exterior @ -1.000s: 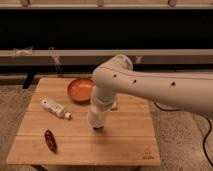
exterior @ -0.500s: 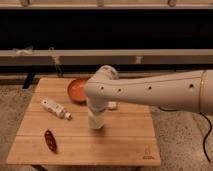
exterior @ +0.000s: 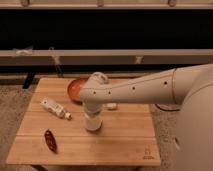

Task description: Place the ceramic cup over the eraser

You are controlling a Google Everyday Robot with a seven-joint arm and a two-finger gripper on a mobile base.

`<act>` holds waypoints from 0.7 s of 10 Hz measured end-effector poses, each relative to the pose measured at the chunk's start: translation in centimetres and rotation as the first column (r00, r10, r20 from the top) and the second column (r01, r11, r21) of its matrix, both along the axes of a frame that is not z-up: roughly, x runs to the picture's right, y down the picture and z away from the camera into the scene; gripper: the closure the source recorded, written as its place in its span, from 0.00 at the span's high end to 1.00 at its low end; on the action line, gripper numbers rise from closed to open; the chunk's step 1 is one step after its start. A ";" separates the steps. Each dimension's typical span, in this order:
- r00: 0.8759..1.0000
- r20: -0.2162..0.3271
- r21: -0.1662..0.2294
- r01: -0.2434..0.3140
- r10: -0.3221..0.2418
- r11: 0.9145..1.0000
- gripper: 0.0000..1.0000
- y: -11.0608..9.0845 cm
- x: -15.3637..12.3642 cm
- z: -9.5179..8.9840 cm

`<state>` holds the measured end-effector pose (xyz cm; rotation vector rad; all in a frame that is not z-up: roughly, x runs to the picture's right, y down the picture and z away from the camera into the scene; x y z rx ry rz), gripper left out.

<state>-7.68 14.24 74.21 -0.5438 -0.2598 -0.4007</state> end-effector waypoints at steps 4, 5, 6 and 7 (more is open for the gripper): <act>1.000 -0.021 -0.014 0.007 -0.007 1.000 0.80 0.1 1.1 1.2; 1.000 -0.019 -0.007 0.000 0.000 1.000 0.80 -0.4 1.6 0.8; 1.000 -0.017 0.001 -0.010 0.010 1.000 0.80 -1.4 2.5 0.1; 1.000 -0.011 0.017 -0.026 0.026 1.000 0.80 -2.9 3.6 -1.3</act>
